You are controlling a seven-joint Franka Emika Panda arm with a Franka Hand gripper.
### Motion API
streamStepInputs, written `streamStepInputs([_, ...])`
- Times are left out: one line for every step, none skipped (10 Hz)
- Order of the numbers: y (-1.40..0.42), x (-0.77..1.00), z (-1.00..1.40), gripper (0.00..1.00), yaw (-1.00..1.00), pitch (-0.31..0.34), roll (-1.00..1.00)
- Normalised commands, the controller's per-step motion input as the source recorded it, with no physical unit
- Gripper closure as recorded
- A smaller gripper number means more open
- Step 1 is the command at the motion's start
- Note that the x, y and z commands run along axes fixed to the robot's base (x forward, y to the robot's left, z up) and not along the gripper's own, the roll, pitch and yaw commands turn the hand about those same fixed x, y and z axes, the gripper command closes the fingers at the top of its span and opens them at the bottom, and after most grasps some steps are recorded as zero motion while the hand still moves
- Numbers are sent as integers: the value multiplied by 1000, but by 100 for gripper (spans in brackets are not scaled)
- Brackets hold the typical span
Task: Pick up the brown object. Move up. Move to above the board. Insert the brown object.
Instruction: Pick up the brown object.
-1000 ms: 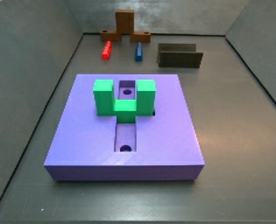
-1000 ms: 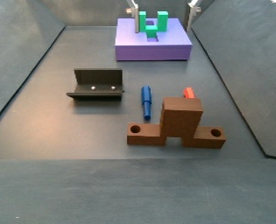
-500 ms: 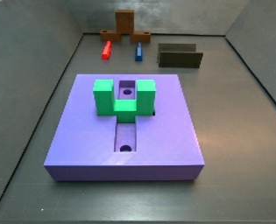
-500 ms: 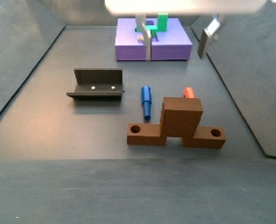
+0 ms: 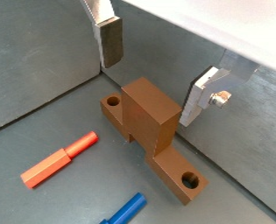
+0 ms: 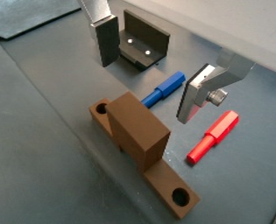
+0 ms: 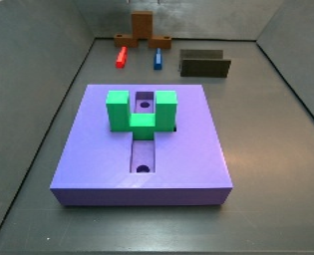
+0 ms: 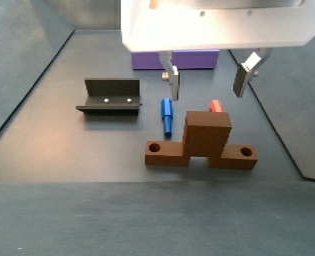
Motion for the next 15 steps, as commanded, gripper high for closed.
streamStepInputs([0,0,-254,0,0,0,-4])
streamStepInputs([0,0,-366,0,-17,10,6])
streamStepInputs([237,0,-303,0,-51,54,40])
streamStepInputs([180,0,-220,0,-43,40,36])
streamStepInputs([169,-17,-117,0,-106,53,26])
streamStepInputs([140,-57,-114,0,-143,17,0])
streamStepInputs([74,0,-177,0,-314,9,0])
streamStepInputs([40,0,-229,0,-389,4,0])
streamStepInputs([74,0,-294,0,-449,0,-44])
streamStepInputs([97,0,-240,0,-383,0,-21])
streamStepInputs([140,0,-251,0,-177,3,0])
streamStepInputs([134,9,-263,0,-94,0,0])
streamStepInputs([134,23,-260,0,-80,0,-4])
streamStepInputs([94,37,-277,0,-57,0,-13])
streamStepInputs([0,111,-217,0,-37,6,-6])
